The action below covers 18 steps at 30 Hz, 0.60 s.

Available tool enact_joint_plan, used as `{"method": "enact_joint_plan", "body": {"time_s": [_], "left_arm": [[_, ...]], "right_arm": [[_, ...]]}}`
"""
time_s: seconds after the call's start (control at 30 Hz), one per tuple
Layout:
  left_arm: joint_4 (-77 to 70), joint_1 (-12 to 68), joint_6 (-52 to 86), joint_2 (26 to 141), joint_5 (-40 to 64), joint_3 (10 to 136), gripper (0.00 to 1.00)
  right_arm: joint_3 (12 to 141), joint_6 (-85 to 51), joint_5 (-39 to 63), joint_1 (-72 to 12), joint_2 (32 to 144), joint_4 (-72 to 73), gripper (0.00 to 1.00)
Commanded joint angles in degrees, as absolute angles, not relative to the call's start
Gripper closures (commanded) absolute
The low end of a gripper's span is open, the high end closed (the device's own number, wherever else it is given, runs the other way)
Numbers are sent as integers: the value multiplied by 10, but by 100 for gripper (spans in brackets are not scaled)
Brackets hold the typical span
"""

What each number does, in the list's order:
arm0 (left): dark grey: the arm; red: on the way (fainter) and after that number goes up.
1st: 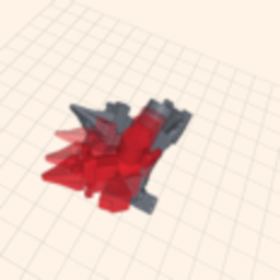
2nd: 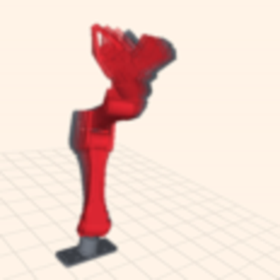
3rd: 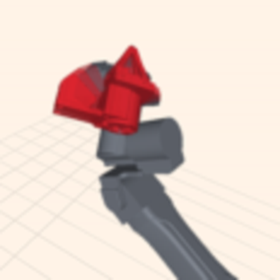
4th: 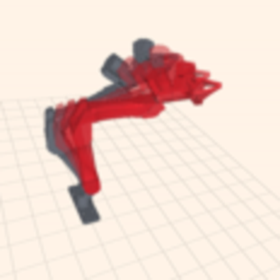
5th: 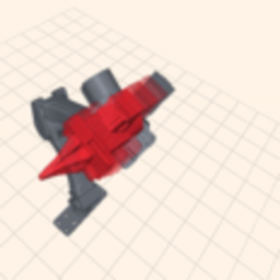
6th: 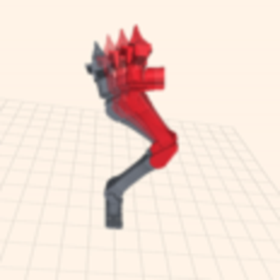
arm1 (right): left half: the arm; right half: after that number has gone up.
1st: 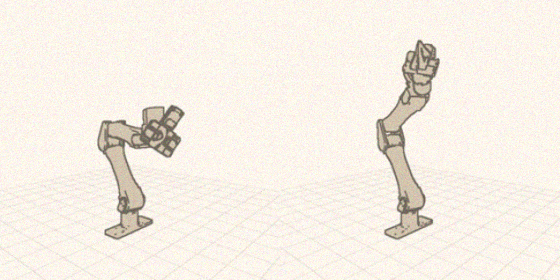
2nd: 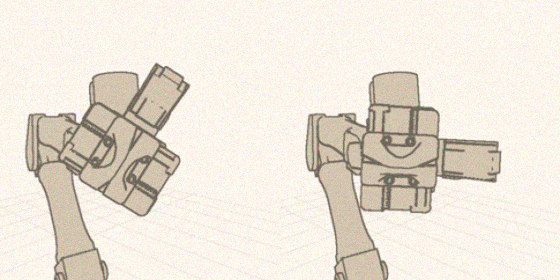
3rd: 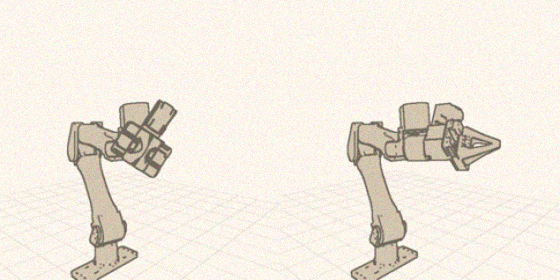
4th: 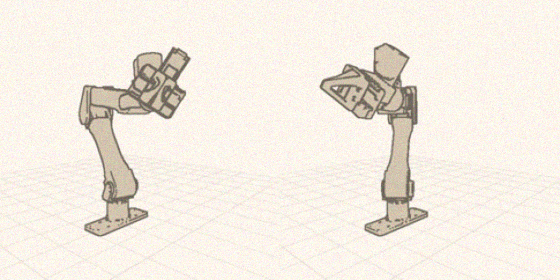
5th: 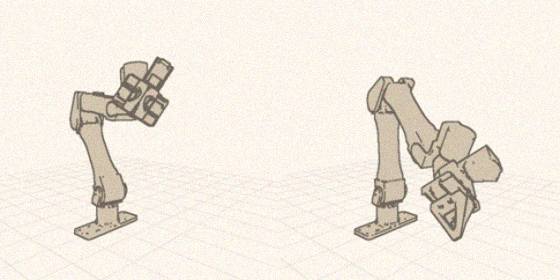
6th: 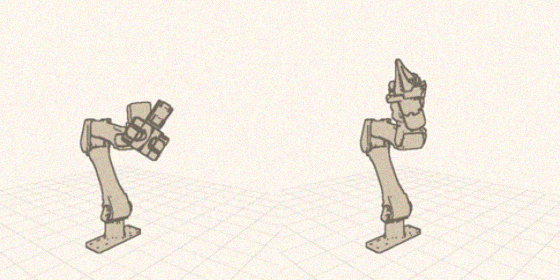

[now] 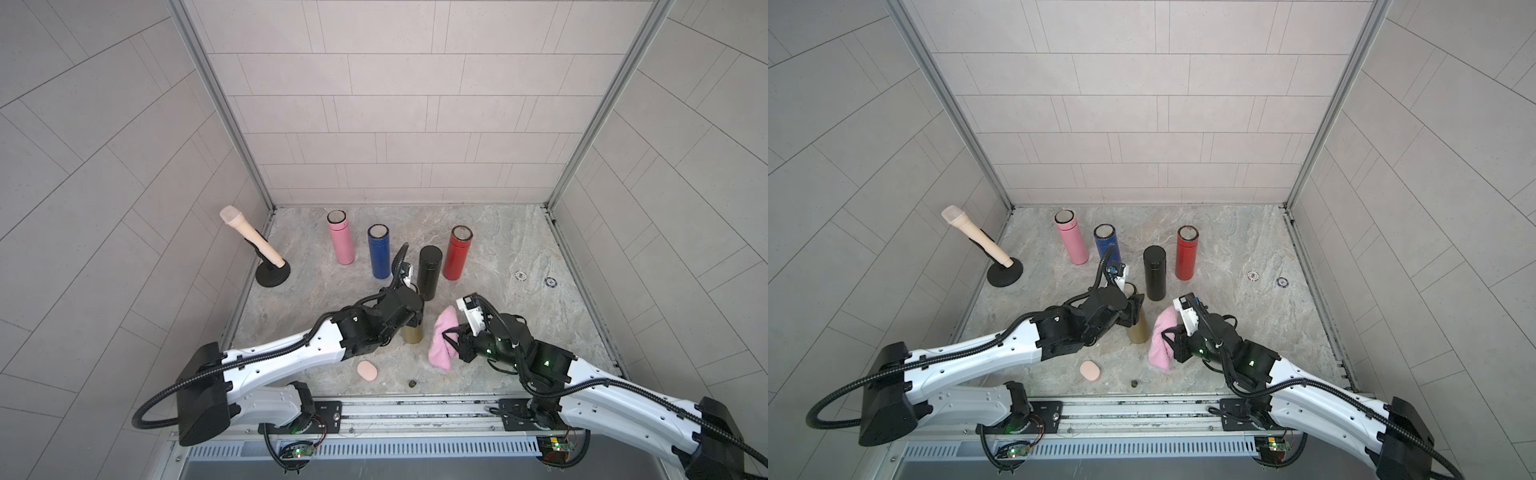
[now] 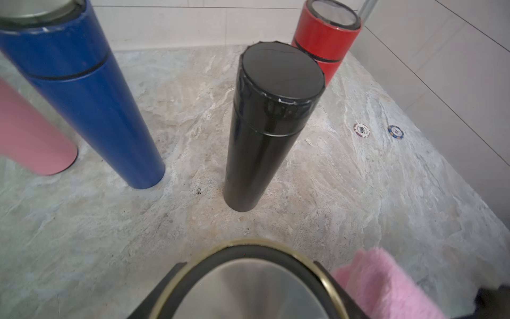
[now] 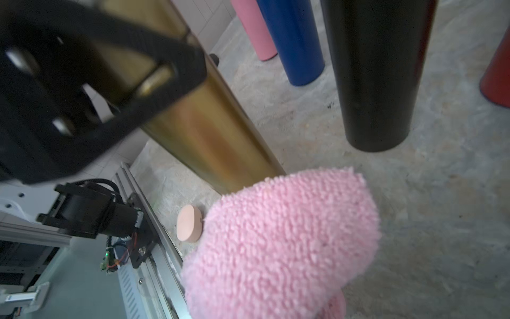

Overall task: Wipe the surface of the thermos
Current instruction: Wipe the dirt from the surface of the thermos.

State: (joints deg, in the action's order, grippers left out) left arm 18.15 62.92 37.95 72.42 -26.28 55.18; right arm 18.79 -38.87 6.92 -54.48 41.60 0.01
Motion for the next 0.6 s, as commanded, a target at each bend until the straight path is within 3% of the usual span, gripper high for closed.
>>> {"method": "enact_joint_plan", "body": {"time_s": [0.0,0.2,0.57], "left_arm": [[301,648,547,760,-339,629,100],[369,656,626,820,-315,690,100],[312,660,633,833,-290,691,100]], "right_arm": [[160,-410,-91,-600,414,59,100],[154,-381,-269,-688,452,148,100],[257,-312,-242,-723,539,212,100]]}}
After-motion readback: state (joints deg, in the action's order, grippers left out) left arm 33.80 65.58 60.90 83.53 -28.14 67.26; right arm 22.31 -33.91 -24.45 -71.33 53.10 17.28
